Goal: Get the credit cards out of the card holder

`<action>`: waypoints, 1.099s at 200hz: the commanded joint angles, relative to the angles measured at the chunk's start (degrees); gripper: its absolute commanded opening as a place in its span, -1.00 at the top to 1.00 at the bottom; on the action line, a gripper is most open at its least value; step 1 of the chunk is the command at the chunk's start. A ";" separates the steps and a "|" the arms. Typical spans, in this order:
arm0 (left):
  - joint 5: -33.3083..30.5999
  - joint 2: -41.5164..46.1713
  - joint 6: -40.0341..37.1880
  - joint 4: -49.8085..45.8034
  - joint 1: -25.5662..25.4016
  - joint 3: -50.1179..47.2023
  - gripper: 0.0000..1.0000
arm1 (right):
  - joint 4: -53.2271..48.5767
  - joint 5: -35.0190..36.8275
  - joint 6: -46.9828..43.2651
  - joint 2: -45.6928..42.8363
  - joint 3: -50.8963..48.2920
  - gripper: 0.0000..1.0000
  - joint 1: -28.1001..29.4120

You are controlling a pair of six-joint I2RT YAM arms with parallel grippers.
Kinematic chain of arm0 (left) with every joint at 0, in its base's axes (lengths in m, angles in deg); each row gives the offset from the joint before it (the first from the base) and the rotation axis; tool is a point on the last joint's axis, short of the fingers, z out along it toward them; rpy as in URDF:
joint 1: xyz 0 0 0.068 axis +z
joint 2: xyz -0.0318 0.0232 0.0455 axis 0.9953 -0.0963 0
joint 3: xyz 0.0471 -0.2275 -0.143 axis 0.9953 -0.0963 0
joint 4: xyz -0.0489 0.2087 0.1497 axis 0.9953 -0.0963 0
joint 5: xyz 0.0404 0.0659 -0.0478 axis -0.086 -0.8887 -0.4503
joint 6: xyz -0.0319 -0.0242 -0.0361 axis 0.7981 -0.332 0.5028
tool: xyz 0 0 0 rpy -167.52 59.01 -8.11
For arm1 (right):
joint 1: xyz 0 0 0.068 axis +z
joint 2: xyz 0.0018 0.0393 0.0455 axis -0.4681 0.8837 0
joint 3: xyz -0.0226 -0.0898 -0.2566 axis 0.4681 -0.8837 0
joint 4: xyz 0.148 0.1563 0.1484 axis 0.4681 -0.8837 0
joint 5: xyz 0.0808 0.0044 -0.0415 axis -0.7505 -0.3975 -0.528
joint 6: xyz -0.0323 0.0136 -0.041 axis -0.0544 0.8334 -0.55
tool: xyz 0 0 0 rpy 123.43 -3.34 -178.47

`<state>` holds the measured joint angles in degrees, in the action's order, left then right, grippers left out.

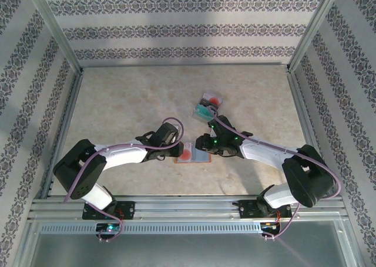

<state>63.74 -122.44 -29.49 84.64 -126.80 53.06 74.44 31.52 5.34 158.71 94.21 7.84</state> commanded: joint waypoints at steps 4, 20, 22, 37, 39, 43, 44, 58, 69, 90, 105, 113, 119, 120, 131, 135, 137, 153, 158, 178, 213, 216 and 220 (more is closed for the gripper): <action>0.80 -1.64 1.28 2.44 -0.65 0.52 0.59 | 1.98 -1.47 1.27 1.52 0.57 0.31 0.04; 1.04 -2.17 1.46 2.49 -0.65 0.60 0.60 | 2.51 -1.72 1.50 2.62 1.04 0.31 0.40; 1.09 -2.26 1.46 2.56 -0.65 0.61 0.61 | 2.61 -1.70 1.58 2.73 1.05 0.31 0.43; 1.34 -2.79 1.59 2.72 -0.65 0.61 0.62 | 3.40 -2.15 1.78 3.90 1.54 0.31 0.92; 1.47 -2.85 1.62 2.73 -0.65 0.61 0.63 | 3.46 -2.18 1.87 4.04 1.57 0.32 0.93; 1.52 -3.02 1.68 2.74 -0.65 0.61 0.64 | 3.68 -2.28 1.82 4.42 1.73 0.31 1.05; 1.55 -3.05 1.70 2.73 -0.65 0.61 0.64 | 3.73 -2.28 1.81 4.49 1.79 0.31 1.07; 2.13 -3.50 1.91 3.12 -0.65 0.39 0.66 | 4.34 -2.54 1.94 5.46 2.19 0.32 1.39; 2.44 -3.74 2.15 3.46 -0.67 0.26 0.67 | 4.72 -2.63 2.00 6.32 2.44 0.32 1.59; 2.80 -3.96 2.51 3.76 -0.65 -0.02 0.68 | 5.83 -3.28 2.16 7.87 2.72 0.33 1.73; 2.80 -3.96 2.64 3.87 -0.65 -0.11 0.69 | 6.36 -3.46 2.42 8.66 2.81 0.34 1.81; 2.80 -4.03 2.69 3.86 -0.65 -0.22 0.69 | 6.63 -3.51 2.46 8.94 2.73 0.34 1.81; 2.91 -4.04 2.75 3.80 -0.61 -0.21 0.69 | 6.89 -3.51 2.58 9.11 2.68 0.35 1.83; 2.94 -4.05 2.72 3.84 -0.63 -0.20 0.69 | 6.92 -3.51 2.54 9.12 2.66 0.35 1.85; 2.89 -4.11 2.77 3.87 -0.58 -0.29 0.69 | 7.33 -3.64 2.70 9.38 2.49 0.35 1.79; 2.93 -4.12 2.84 3.86 -0.62 -0.31 0.70 | 7.45 -3.73 2.77 9.52 2.47 0.35 1.85; 2.96 -4.13 2.86 3.82 -0.64 -0.28 0.70 | 7.53 -3.76 2.77 9.55 2.40 0.35 1.87; 3.06 -4.17 3.02 3.86 -0.59 -0.49 0.70 | 8.02 -3.93 2.95 9.83 2.21 0.35 1.87; 3.07 -4.22 3.04 3.82 -0.57 -0.45 0.70 | 8.23 -3.95 2.98 9.96 2.12 0.35 1.89; 3.15 -4.22 3.04 3.77 -0.57 -0.51 0.70 | 8.97 -4.13 3.21 10.40 1.76 0.35 2.02; 2.98 -3.96 3.21 3.71 -0.56 -0.54 0.70 | 9.32 -3.78 3.45 10.79 1.26 0.37 2.04; 2.98 -3.96 3.21 3.76 -0.56 -0.58 0.71 | 9.32 -3.70 3.52 10.80 1.24 0.36 2.05; 2.93 -3.96 3.21 3.75 -0.56 -0.54 0.70 | 9.24 -3.59 3.54 10.80 1.15 0.36 2.05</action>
<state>66.23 -125.74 -27.06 88.09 -126.80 53.06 82.77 28.09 7.97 168.85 95.66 9.11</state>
